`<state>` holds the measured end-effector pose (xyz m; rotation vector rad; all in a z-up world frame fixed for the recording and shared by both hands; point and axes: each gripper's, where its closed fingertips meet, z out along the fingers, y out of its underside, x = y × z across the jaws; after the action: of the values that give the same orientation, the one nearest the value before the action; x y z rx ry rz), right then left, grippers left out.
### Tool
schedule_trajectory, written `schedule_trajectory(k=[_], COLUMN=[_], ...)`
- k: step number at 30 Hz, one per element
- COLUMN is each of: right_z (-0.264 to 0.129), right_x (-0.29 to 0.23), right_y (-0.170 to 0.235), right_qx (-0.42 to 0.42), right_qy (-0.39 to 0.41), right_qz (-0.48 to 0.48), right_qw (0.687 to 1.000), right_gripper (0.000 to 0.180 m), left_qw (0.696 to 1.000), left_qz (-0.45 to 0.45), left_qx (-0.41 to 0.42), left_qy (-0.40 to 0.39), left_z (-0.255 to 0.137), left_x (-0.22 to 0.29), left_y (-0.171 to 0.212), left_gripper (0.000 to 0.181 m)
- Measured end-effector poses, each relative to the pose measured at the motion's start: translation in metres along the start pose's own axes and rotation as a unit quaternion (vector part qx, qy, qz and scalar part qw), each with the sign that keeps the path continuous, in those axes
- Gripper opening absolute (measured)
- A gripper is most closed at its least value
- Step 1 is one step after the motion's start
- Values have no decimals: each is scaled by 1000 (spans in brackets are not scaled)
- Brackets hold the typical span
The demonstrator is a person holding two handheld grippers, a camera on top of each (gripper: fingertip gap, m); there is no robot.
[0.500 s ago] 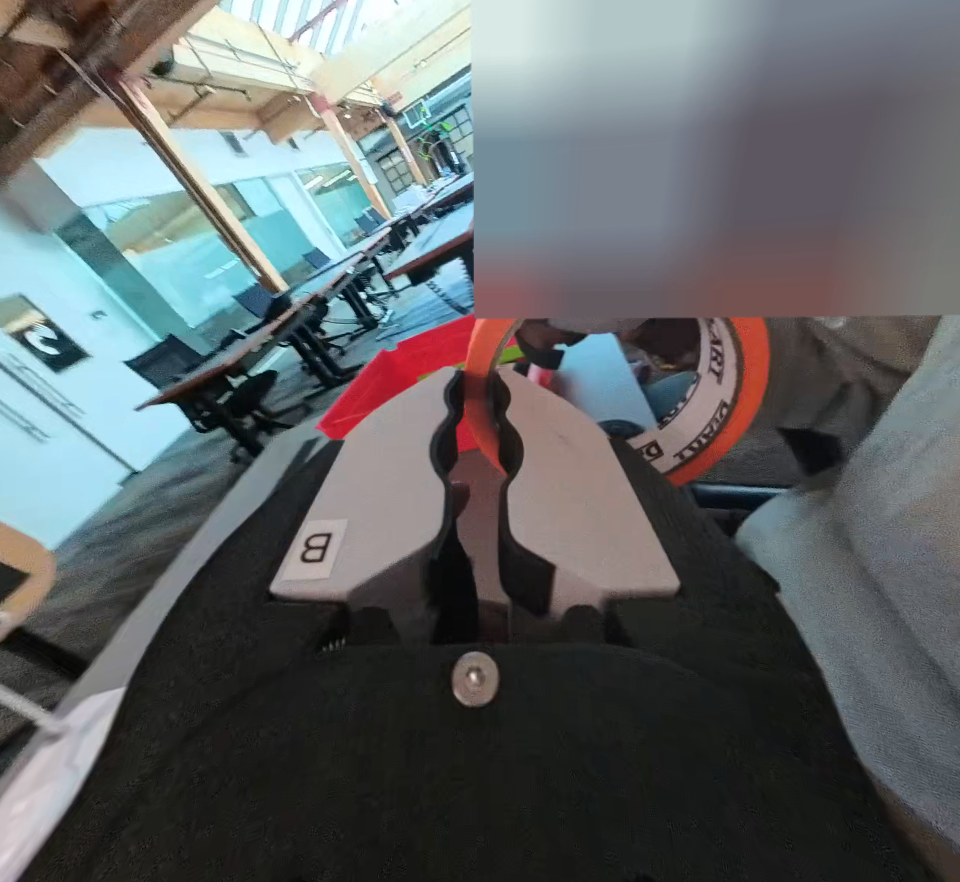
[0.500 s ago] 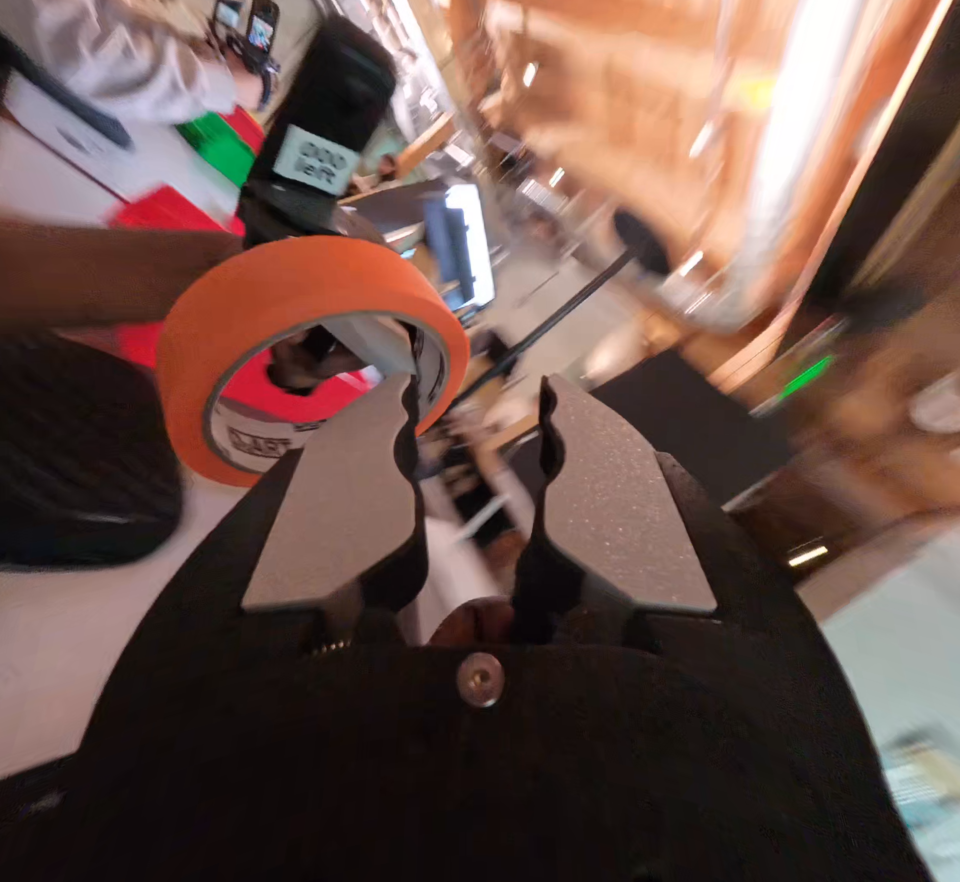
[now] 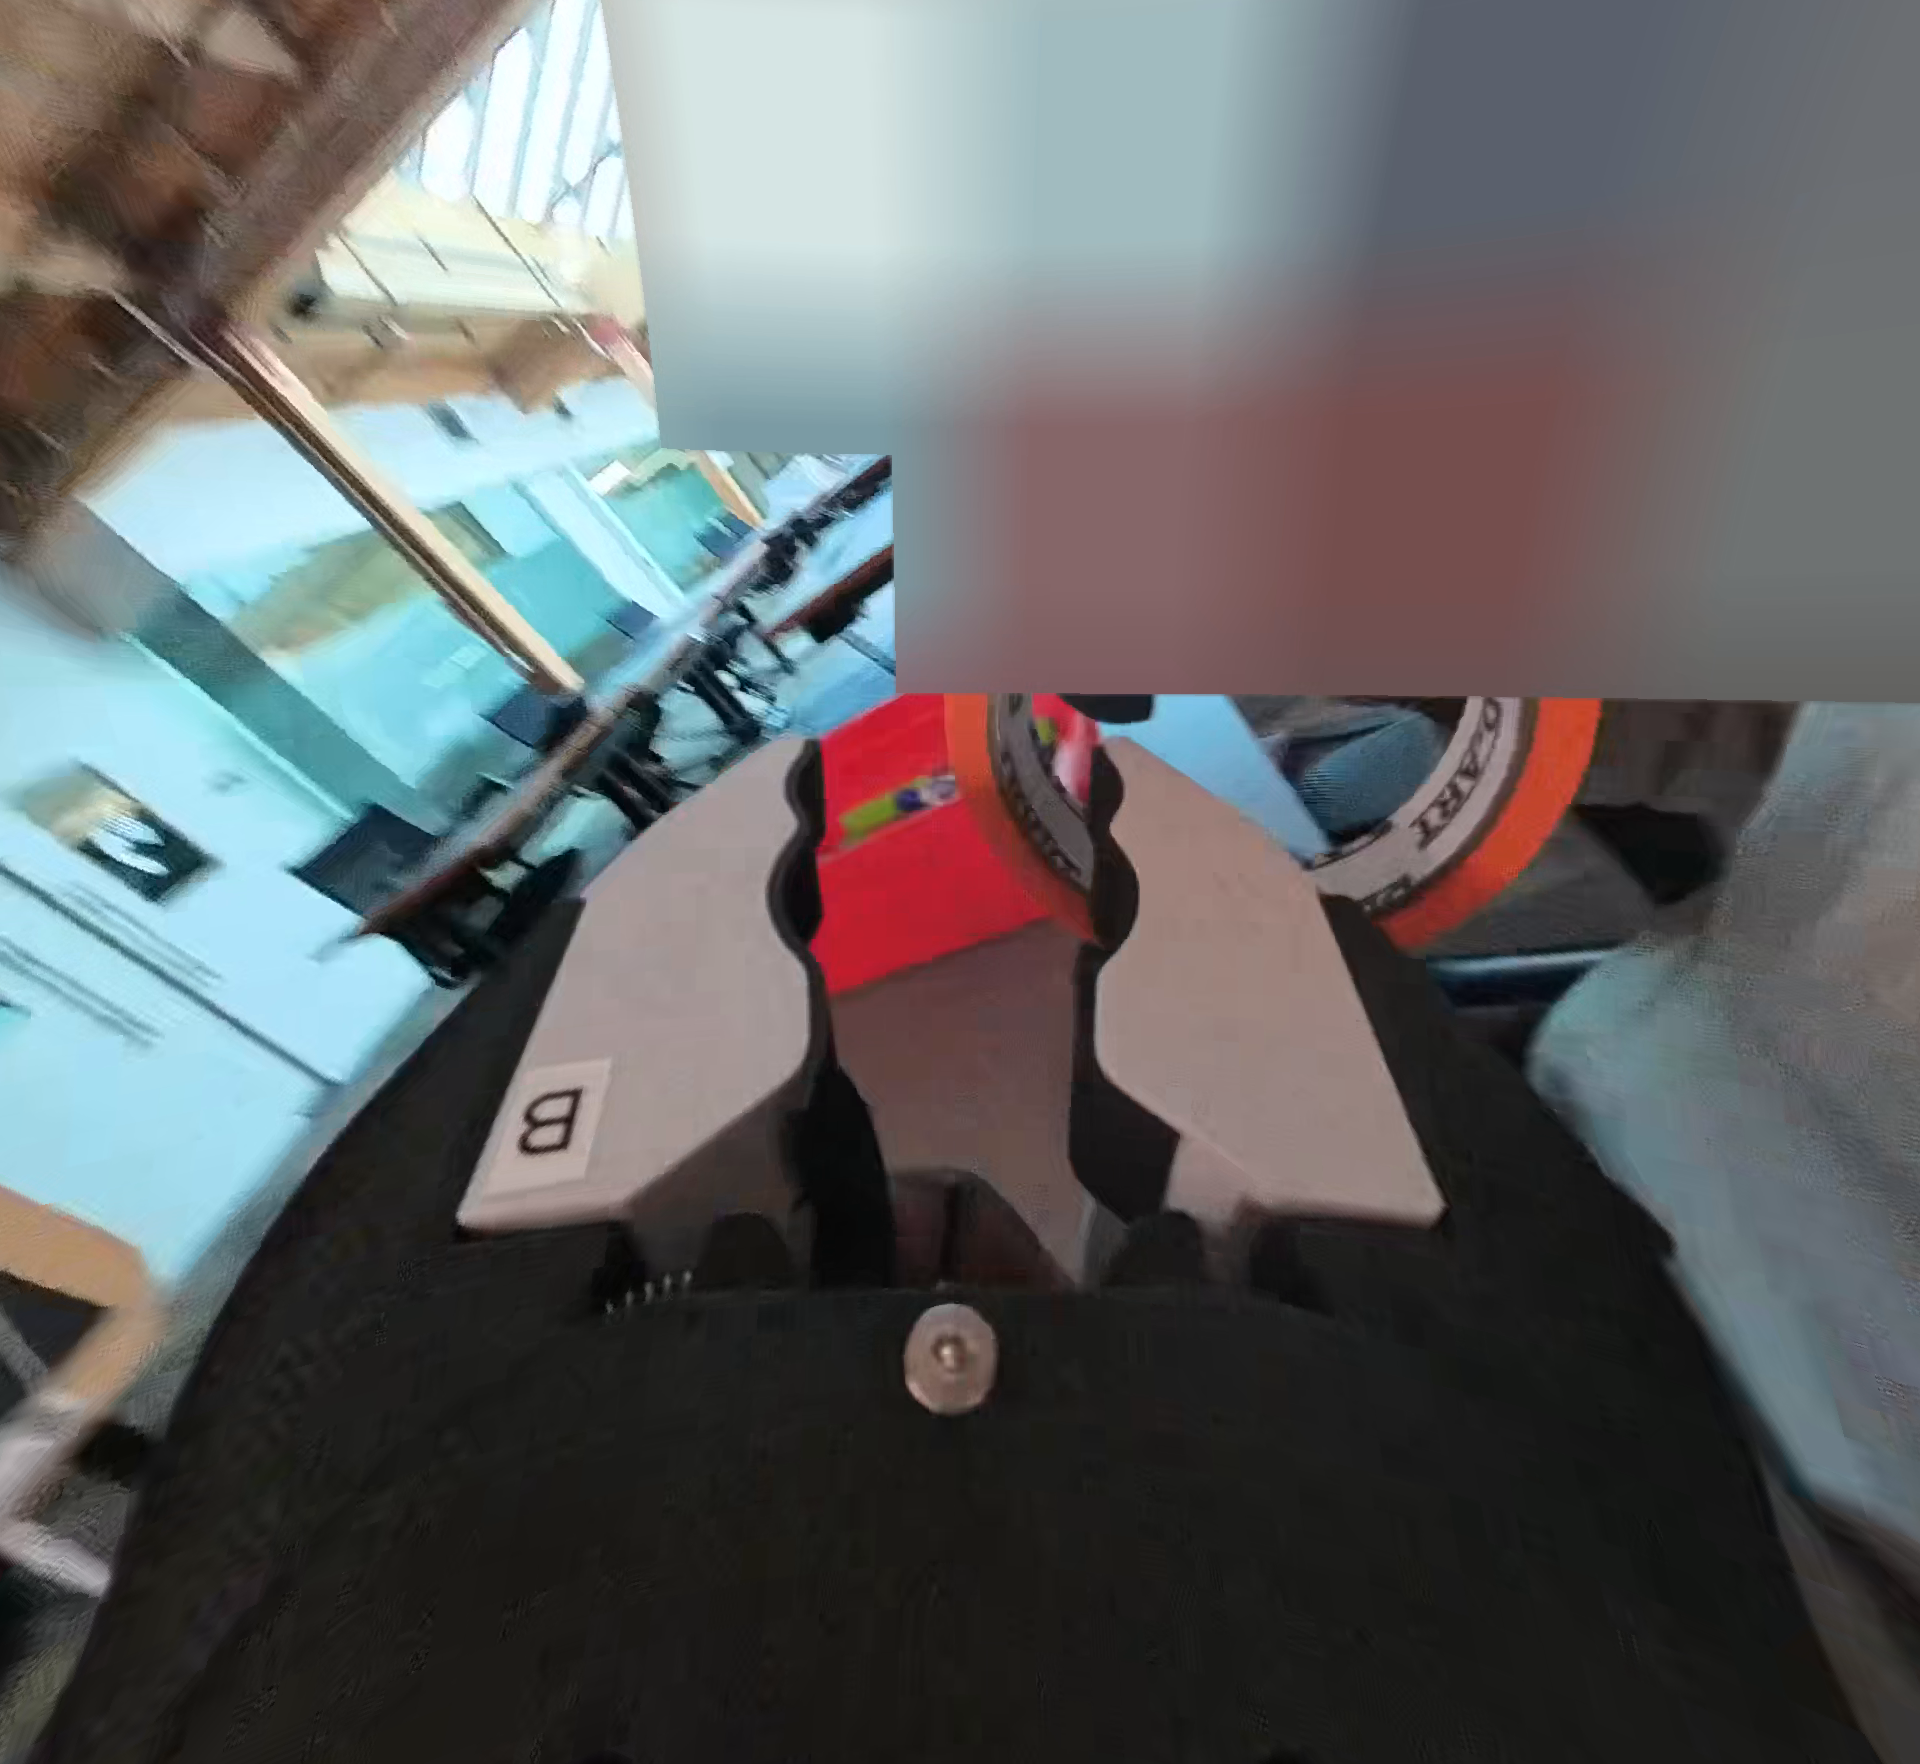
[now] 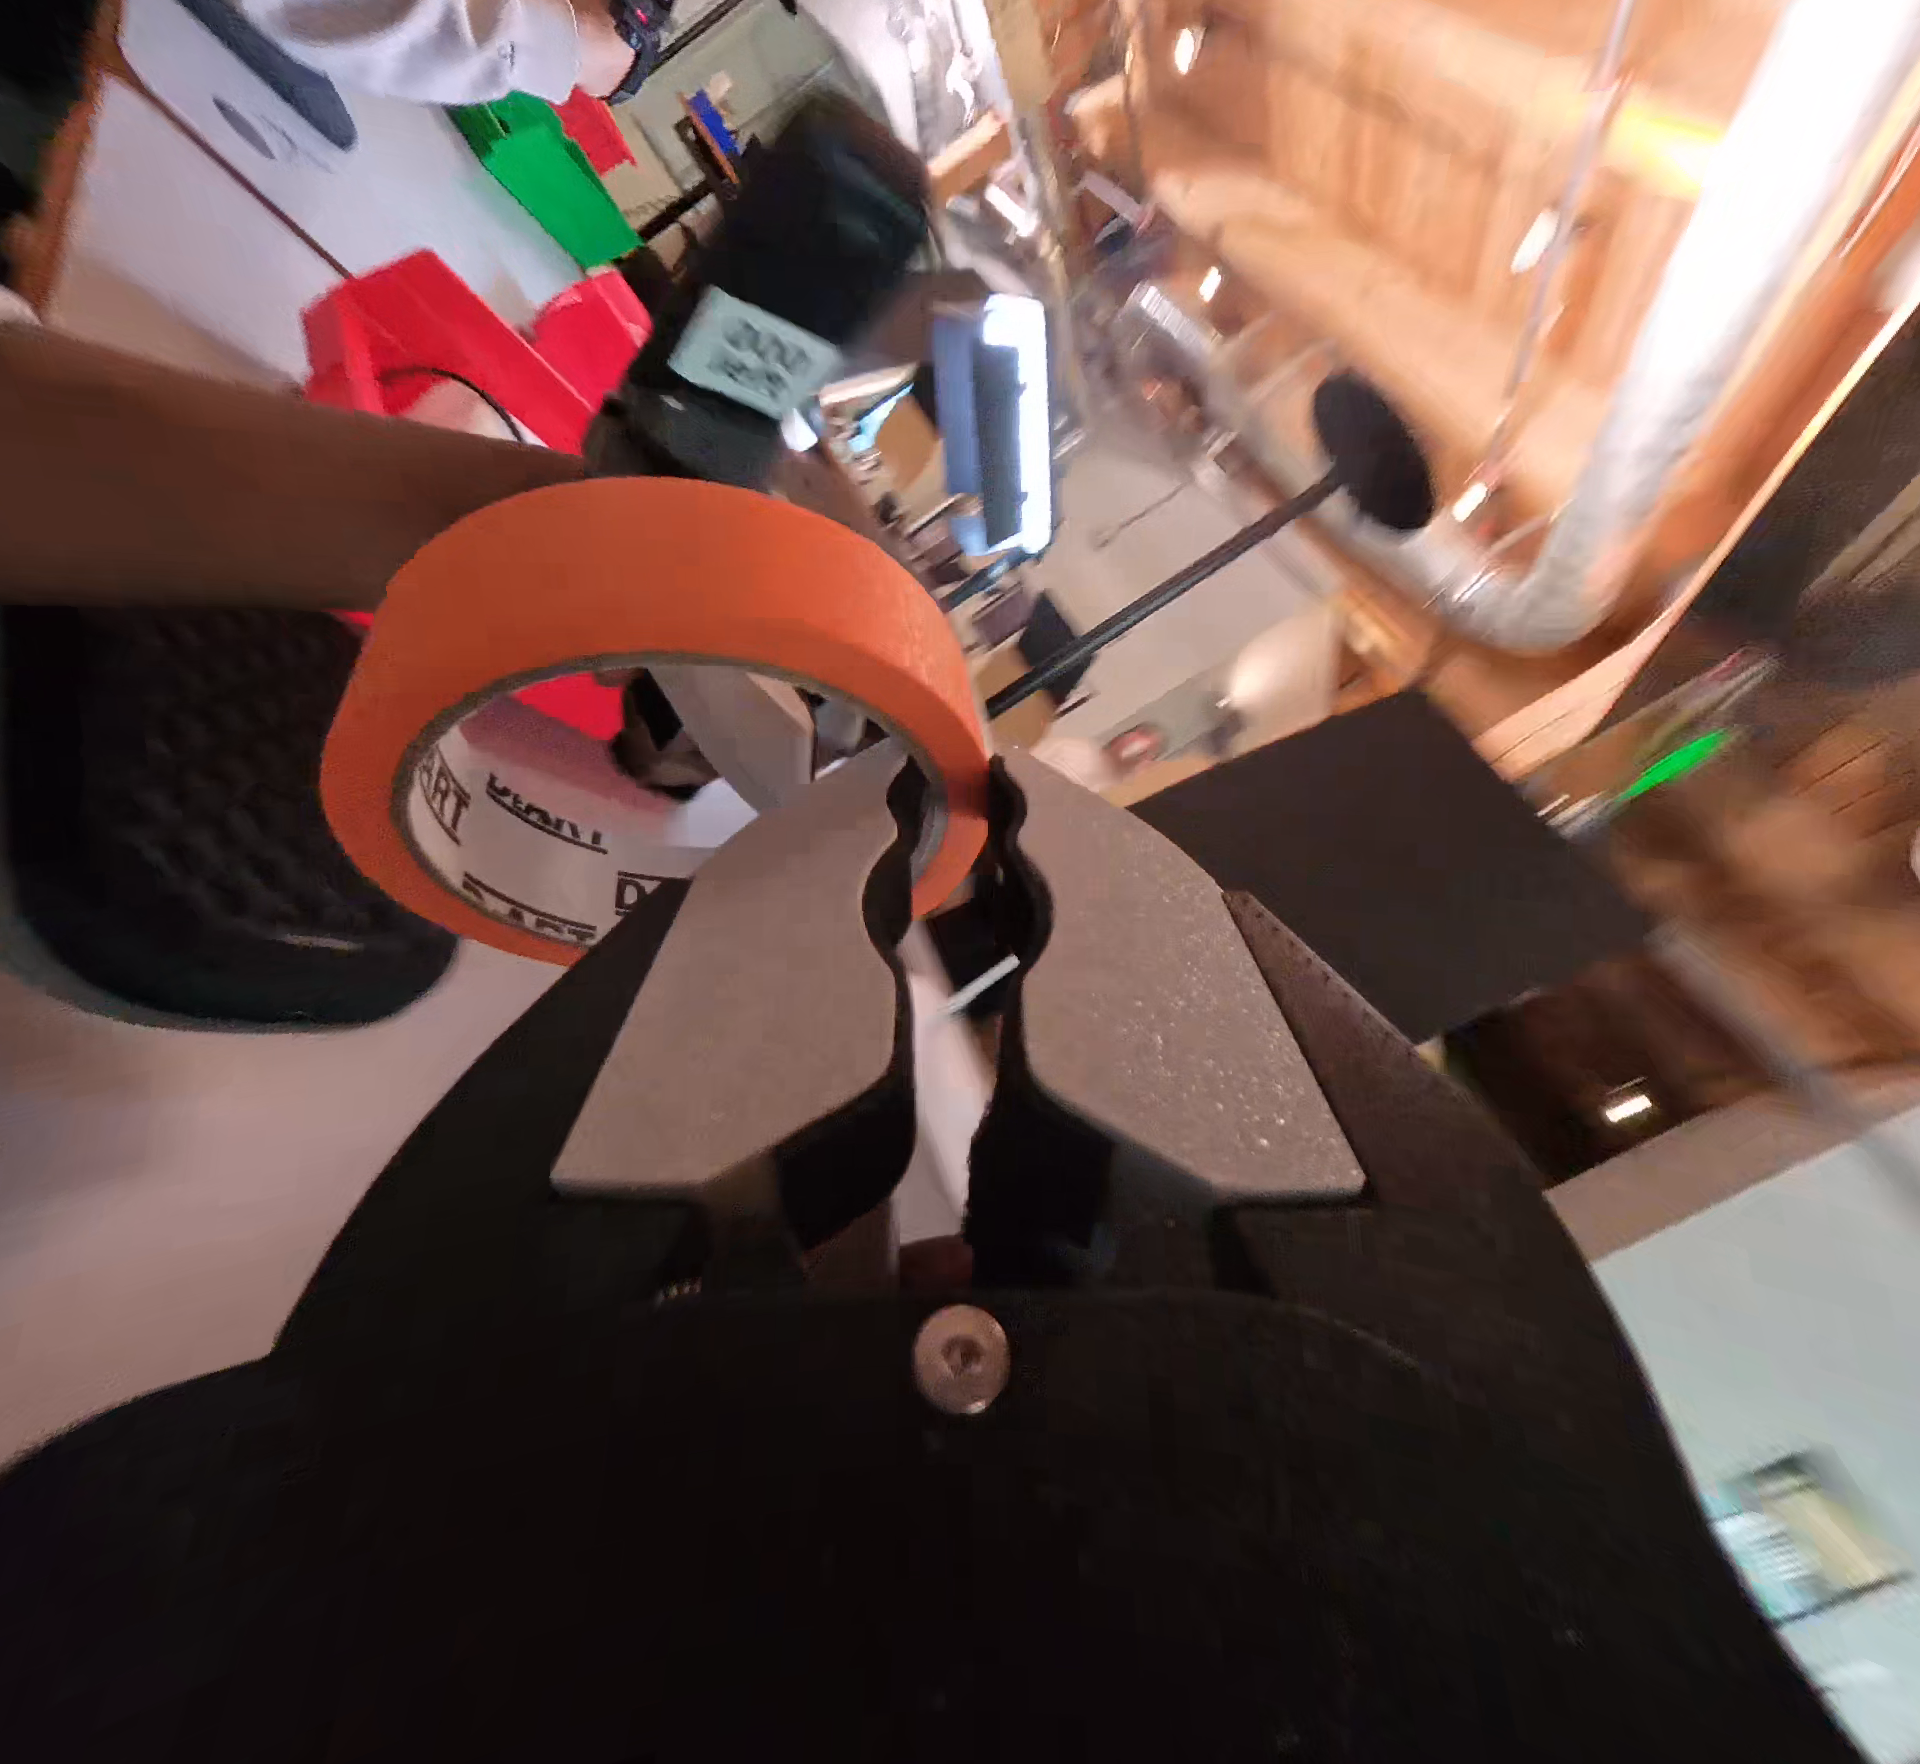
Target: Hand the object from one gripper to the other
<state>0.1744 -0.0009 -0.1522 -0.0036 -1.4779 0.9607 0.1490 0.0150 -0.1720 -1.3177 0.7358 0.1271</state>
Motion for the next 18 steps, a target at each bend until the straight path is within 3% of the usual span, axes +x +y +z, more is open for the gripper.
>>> schedule_trajectory(k=[2, 4, 9, 12, 14, 16, 18], right_z=[3, 5, 5, 4, 4, 5, 7], right_x=[-2, -13, -37, -43, -42, -36, -17], right_y=[14, 28, 38, 42, 43, 39, 33], right_qx=[-41, -80, -114, -126, -125, -93, -43], right_qy=[-42, -102, -209, -229, -228, -214, -154], right_qz=[109, 218, 401, 433, 430, 399, 317], right_qw=[992, 967, 885, 863, 864, 887, 935], right_gripper=[11, 12, 11, 11, 11, 13, 38], left_qw=[986, 967, 947, 942, 950, 967, 986], left_qz=[149, 241, 318, 331, 308, 250, 156], left_qx=[28, 30, -9, -22, -21, -16, -15], left_qy=[-63, -78, -53, -53, -50, -54, -50], left_z=[-5, -6, 4, 8, 6, 3, -1], left_x=[0, 10, 31, 30, 27, 18, 6], left_y=[-18, -31, -32, -28, -29, -31, -28], left_gripper=[50, 49, 26, 12, 12, 11, 11])
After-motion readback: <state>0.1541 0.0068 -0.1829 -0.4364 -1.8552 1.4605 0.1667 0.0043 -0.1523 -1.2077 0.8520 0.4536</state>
